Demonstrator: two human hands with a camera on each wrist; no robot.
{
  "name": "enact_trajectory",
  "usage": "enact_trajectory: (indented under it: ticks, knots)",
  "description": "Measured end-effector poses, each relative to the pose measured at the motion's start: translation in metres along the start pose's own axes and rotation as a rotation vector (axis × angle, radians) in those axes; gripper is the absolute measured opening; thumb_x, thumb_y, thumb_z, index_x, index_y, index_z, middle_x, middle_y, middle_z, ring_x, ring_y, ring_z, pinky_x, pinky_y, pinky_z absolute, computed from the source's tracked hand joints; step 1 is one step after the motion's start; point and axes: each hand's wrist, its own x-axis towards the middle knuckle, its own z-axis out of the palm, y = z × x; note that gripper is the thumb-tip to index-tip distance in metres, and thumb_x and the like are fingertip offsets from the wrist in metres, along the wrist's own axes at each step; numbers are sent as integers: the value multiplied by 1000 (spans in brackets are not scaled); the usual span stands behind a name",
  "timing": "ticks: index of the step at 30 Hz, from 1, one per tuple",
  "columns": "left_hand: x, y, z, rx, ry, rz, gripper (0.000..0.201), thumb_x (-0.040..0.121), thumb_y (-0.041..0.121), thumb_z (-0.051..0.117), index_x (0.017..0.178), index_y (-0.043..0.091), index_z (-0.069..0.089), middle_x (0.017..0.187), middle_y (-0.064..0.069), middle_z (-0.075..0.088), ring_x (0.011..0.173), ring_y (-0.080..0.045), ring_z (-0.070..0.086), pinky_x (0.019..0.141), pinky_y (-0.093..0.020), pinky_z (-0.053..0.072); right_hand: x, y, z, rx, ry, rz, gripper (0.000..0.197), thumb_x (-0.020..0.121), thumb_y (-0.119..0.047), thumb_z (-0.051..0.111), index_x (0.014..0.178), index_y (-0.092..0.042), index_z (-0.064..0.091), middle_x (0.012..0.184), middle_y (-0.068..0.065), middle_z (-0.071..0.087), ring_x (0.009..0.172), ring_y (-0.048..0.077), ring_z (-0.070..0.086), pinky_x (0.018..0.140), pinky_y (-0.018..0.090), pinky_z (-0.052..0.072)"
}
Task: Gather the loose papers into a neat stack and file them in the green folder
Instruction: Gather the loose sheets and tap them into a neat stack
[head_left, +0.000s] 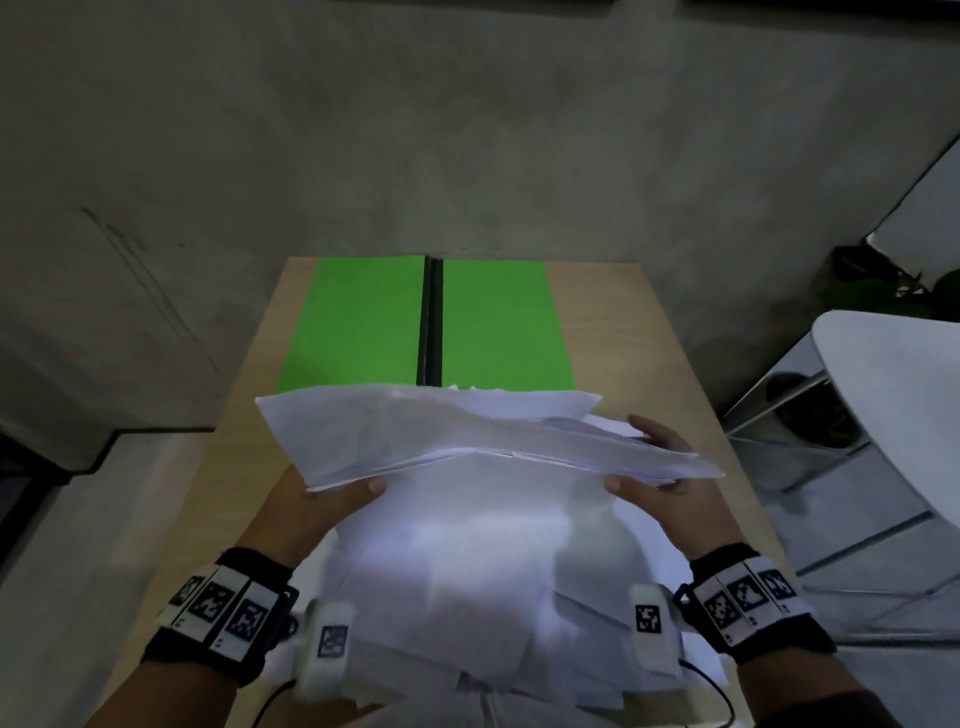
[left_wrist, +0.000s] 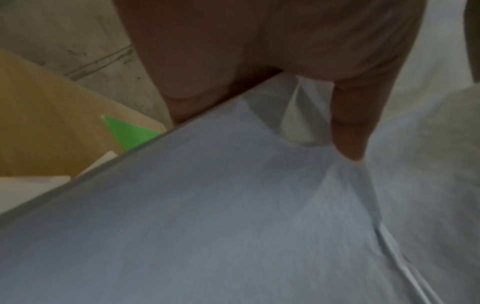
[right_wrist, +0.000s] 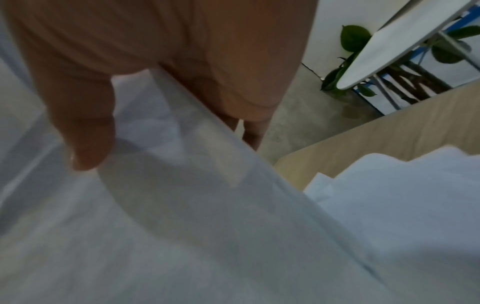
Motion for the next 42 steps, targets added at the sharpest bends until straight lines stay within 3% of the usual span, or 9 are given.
enact_trajectory:
  ticks: [4,8,11,15,19,23,30,35,42]
  knots:
    - [9,8,8,39,-9,-25,86,34,61,86,108,20,69,107,1,74,103,-15,67,90,-38,52,3,-18,1,10,20,-5,40,68,7,76,100,-16,66,76,-22,73,73,-14,65,61,3,47]
    - [9,19,18,4,-104,-29,56,35,55,87,84,31,76,87,16,76,84,1,69,70,-15,53,6,-29,-2,-14,-51,126,30,63,-8,84,84,-25,73,71,-19,74,70,-5,69,55,9,50]
    - [11,17,22,75,-70,-57,25,66,24,82,87,28,70,77,24,73,77,10,66,71,-16,48,8,-40,-6,-49,-96,109,23,64,-14,84,79,-31,76,78,-13,76,72,2,69,65,23,53]
    - [12,10,10,93,-41,-55,73,39,55,86,101,19,71,97,11,75,95,-5,68,82,-23,52,12,-57,-21,-24,-72,46,20,73,-6,77,69,-26,74,64,-15,73,60,-2,66,56,16,50]
    - [9,9,4,76,-109,-82,97,25,61,86,109,17,66,98,11,75,92,-3,68,69,-15,53,17,-72,-32,10,-184,-24,17,67,-1,76,79,-12,74,69,-6,73,64,6,65,56,14,49]
    - [12,6,11,111,-127,-96,96,32,59,87,114,15,65,109,-1,73,105,-17,66,94,-43,51,24,-77,-17,-129,-333,-57,19,67,-6,80,68,-25,75,67,-10,72,65,1,62,61,17,45]
    - [8,18,24,83,-170,-62,86,30,66,83,104,26,66,97,18,74,93,0,67,77,-16,54,20,-91,22,136,-323,-241,35,63,-8,79,88,-26,62,91,-1,66,89,14,64,79,22,50]
    - [5,23,29,18,-155,-59,74,37,63,83,101,28,71,100,13,75,95,-4,68,73,-15,53,23,-82,34,119,-224,-144,77,67,-2,80,122,-43,45,122,-14,57,105,0,58,80,15,49]
    - [6,17,30,13,-37,-67,60,35,68,80,83,33,75,89,21,74,84,2,68,65,-10,50,27,-84,53,-130,-416,-32,62,68,-13,82,121,-28,54,102,-11,70,95,9,67,85,29,55]
